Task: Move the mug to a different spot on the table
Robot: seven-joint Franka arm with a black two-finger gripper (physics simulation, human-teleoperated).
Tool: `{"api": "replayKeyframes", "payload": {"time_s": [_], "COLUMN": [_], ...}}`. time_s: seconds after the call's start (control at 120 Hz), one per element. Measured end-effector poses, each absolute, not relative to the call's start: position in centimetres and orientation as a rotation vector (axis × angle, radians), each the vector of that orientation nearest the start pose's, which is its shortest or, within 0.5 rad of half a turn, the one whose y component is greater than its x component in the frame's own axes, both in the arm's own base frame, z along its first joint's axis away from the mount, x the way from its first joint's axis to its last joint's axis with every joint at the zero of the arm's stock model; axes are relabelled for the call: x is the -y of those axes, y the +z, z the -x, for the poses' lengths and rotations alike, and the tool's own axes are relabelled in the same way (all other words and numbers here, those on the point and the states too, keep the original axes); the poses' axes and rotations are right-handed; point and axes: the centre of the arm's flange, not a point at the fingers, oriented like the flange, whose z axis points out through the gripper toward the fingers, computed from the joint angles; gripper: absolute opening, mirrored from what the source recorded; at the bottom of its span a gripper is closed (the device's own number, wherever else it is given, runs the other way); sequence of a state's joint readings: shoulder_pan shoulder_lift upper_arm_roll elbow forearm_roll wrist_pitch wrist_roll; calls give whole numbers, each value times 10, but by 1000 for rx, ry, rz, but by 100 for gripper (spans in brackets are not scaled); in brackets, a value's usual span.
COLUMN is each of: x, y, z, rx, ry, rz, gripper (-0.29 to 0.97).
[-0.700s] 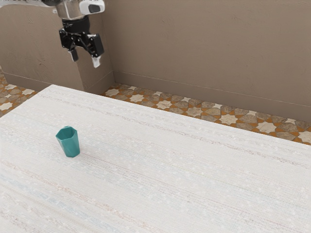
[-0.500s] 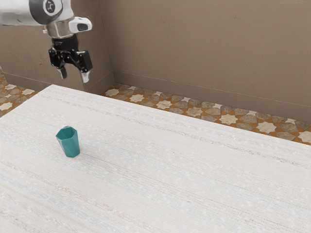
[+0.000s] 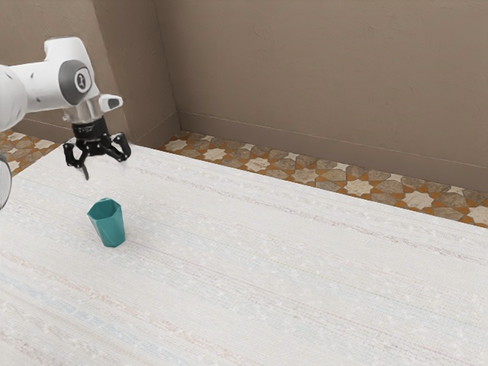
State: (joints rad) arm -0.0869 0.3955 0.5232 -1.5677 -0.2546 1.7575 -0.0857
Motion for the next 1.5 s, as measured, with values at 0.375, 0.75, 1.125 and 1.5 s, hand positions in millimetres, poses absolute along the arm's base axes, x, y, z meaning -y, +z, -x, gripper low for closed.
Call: {"api": "replayKeyframes", "payload": {"time_s": [0.375, 0.75, 1.125, 1.5], "x": [-263, -274, -275, -277], "y": [368, 332, 317, 299], "z": [-604, -604, -617, -616], "rx": [1263, 1431, 1485, 1550], "ry": [287, 294, 256, 282], "rz": [2896, 2815, 2791, 2777], "gripper": [68, 68, 68, 68]}}
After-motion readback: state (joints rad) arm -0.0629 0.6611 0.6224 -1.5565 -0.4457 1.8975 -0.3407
